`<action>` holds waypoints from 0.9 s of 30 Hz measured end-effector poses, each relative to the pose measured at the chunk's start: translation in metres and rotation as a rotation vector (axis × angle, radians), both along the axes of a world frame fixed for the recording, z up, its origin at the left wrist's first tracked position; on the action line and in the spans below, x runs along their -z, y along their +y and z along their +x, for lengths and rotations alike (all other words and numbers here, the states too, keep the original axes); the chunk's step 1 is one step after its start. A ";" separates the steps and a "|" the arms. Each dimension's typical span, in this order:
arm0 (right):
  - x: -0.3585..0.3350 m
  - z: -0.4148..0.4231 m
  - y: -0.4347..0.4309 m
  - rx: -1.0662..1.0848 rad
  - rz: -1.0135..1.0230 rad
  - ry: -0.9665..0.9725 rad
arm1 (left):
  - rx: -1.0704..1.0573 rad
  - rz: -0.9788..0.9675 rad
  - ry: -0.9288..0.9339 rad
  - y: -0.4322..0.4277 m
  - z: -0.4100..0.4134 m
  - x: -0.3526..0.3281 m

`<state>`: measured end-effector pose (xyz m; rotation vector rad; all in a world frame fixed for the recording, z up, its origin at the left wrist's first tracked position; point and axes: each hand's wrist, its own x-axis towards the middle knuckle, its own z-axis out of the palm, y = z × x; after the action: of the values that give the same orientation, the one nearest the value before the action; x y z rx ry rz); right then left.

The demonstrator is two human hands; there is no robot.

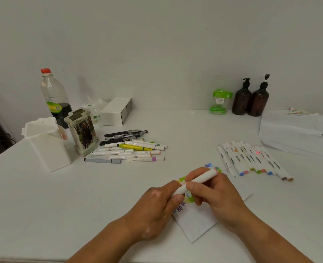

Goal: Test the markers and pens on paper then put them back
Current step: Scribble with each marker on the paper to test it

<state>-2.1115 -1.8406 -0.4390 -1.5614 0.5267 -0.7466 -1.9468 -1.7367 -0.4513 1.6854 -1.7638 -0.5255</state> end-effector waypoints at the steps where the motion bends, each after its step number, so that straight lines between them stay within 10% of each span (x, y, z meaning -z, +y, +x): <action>1: 0.001 0.001 0.001 -0.023 -0.016 0.019 | 0.017 -0.013 -0.009 0.000 -0.001 0.000; 27: 0.006 0.020 -0.005 0.066 -0.047 0.235 | -0.151 0.061 -0.470 0.003 0.040 0.026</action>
<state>-2.0912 -1.8457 -0.4454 -1.6926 0.7406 -0.6323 -1.9072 -1.7337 -0.4772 2.0915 -1.9261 -0.1185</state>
